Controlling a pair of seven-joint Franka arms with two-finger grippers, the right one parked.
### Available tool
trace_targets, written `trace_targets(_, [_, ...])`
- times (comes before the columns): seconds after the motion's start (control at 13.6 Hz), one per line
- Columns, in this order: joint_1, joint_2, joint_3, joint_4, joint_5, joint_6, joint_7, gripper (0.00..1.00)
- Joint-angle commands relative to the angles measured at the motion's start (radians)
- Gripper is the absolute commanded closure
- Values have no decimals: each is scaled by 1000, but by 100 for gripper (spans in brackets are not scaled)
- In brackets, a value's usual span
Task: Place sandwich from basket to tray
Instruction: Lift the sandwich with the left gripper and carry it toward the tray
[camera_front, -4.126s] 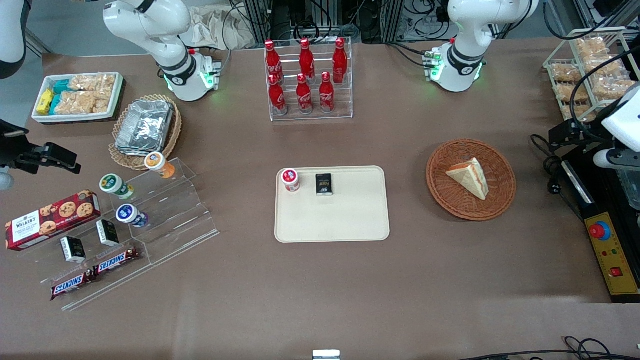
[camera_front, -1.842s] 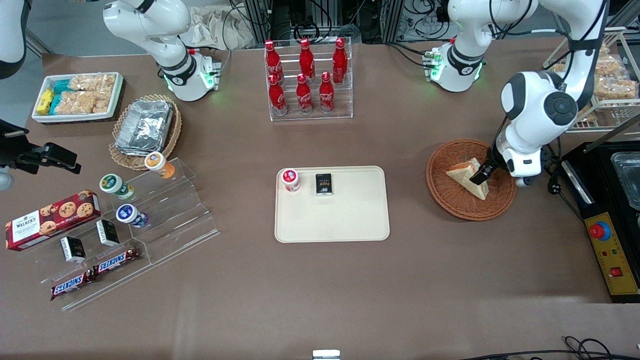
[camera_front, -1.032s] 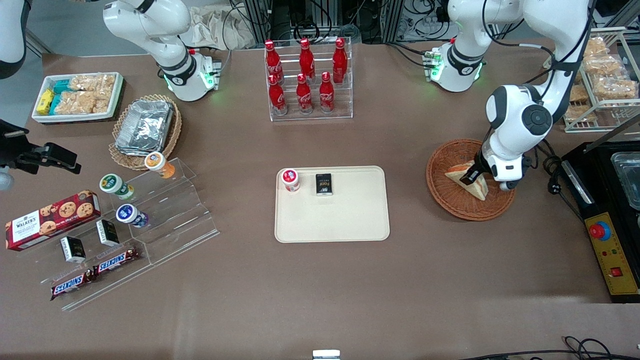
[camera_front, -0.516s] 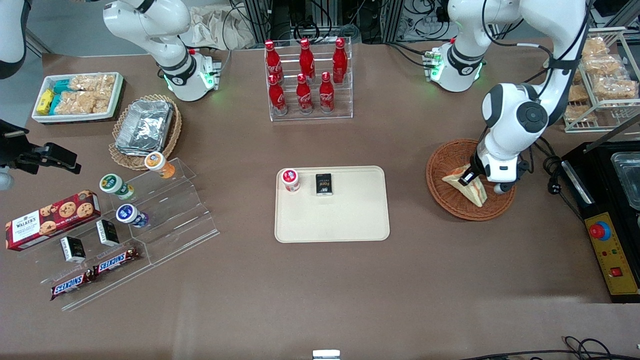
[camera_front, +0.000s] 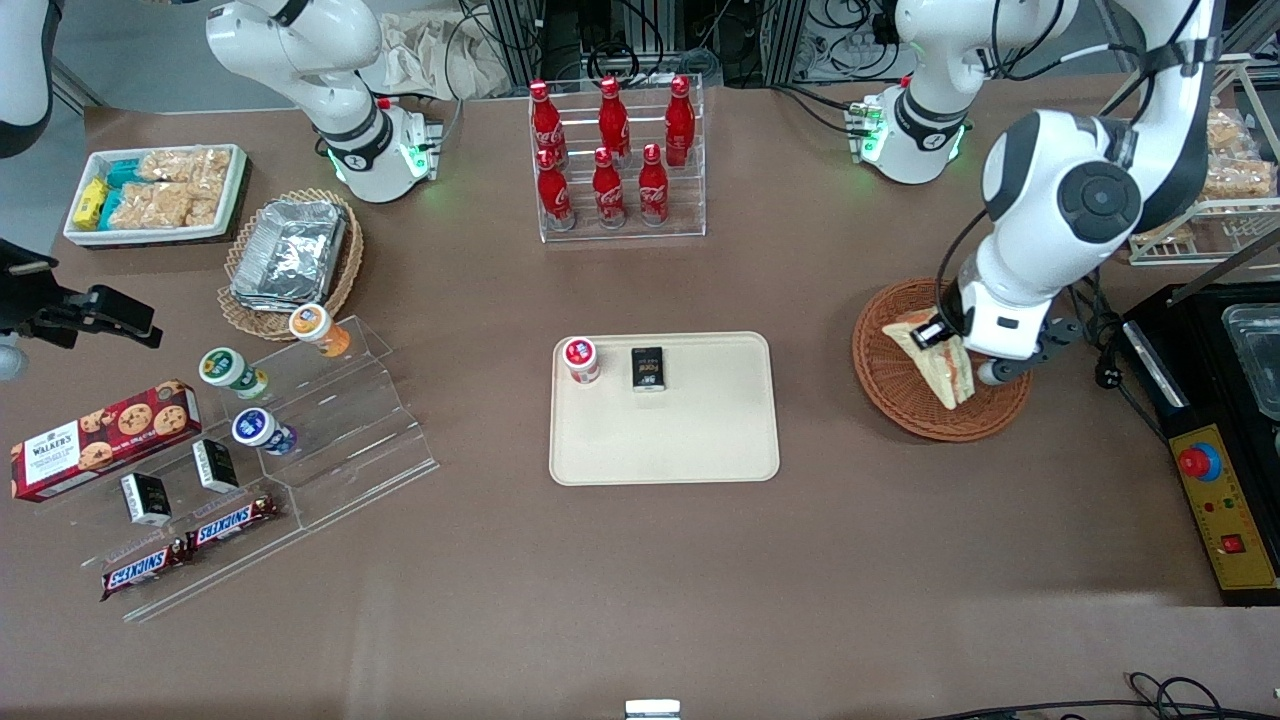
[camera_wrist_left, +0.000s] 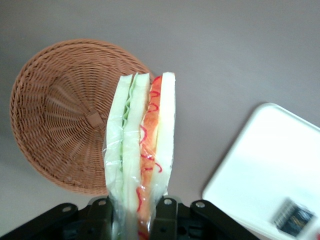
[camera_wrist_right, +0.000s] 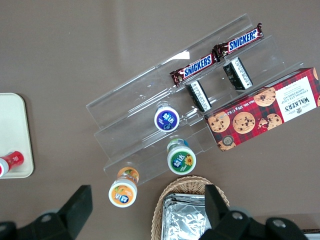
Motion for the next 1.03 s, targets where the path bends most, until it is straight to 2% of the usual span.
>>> trace_targets(0.0, [-1,91,-77,181,20,-92,3,100])
trace_targets(0.07, [-2,108,-109,210,21,-91,3,100])
trace_targets(0.15, [-20,143,-151,237,61,-91,3,100])
trace_targets(0.29, [-95,229,-189,271,191,-76,-9,100])
trace_targets(0.37, [-132,276,-191,294,224,-68,-9,100])
trace_targets(0.66, [-212,450,-191,337,305,41,-8,100])
trace_targets(0.96, [-234,582,-188,337,368,191,-26,100])
